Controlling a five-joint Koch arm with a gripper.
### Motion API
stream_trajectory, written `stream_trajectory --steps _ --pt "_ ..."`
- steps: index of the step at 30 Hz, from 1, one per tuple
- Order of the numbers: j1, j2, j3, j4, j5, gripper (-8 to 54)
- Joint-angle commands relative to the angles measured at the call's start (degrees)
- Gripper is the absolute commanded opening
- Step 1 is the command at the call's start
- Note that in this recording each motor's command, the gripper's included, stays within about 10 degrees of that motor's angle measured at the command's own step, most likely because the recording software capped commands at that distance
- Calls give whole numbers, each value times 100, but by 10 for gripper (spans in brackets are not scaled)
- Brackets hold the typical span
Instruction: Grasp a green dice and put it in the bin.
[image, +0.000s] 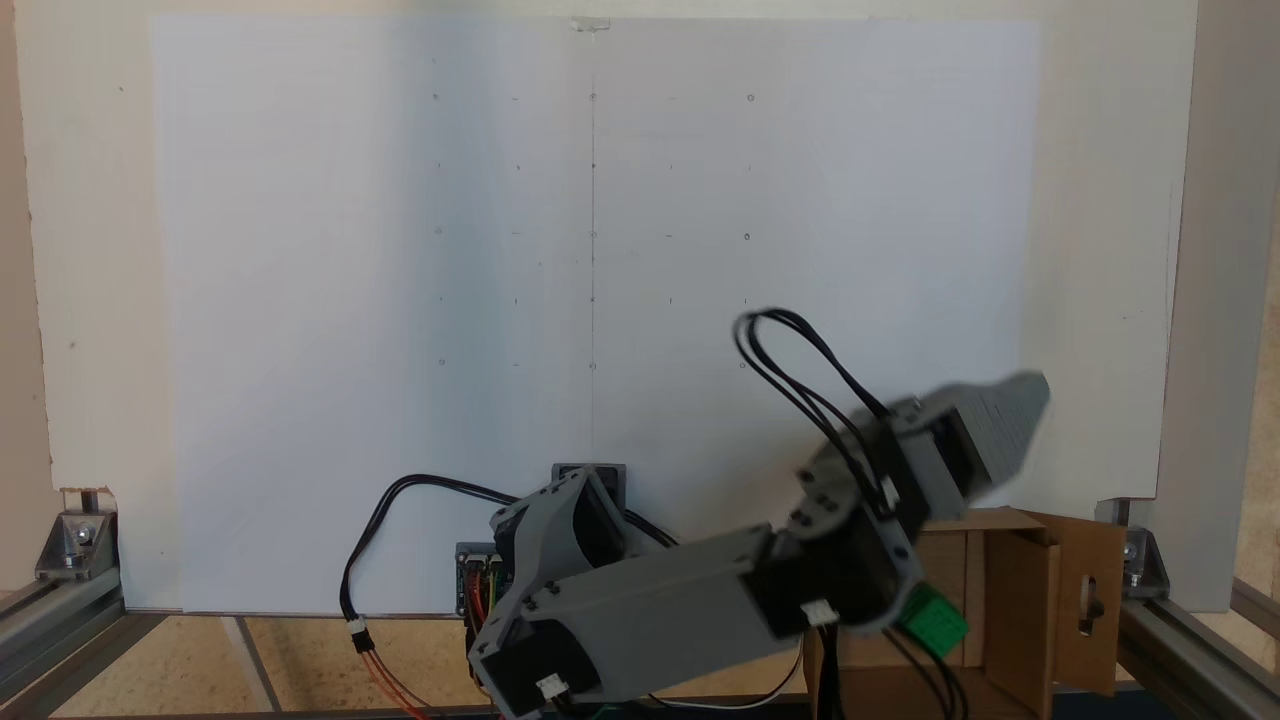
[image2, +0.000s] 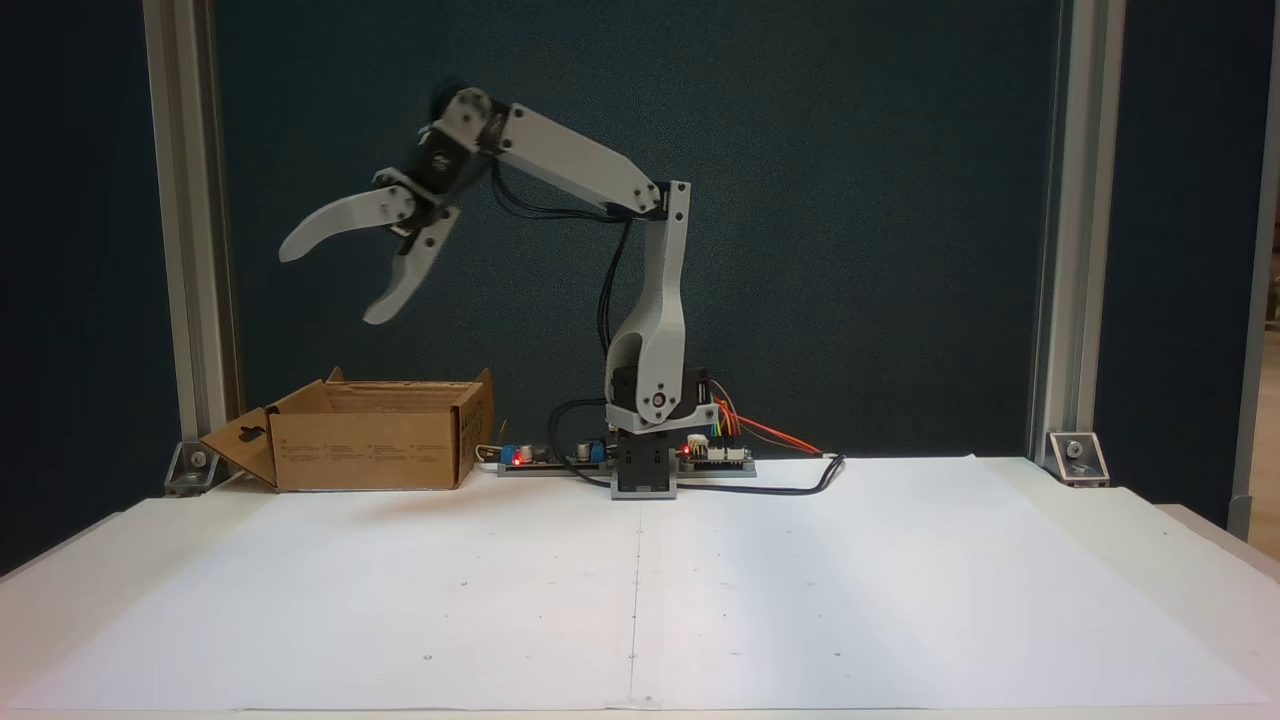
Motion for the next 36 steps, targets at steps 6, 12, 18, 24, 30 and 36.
stream_trajectory --steps 6,12,18,24,30,36 --pt "-2986 325 26 -114 606 436" --pt "-4834 888 1380 -1545 659 435" --pt "-5221 1749 4052 -3206 624 439" --pt "-5089 2558 6021 -4823 598 444" --pt "-5238 3419 7216 -6379 571 445" --pt "-5273 3946 8086 -7908 580 439"
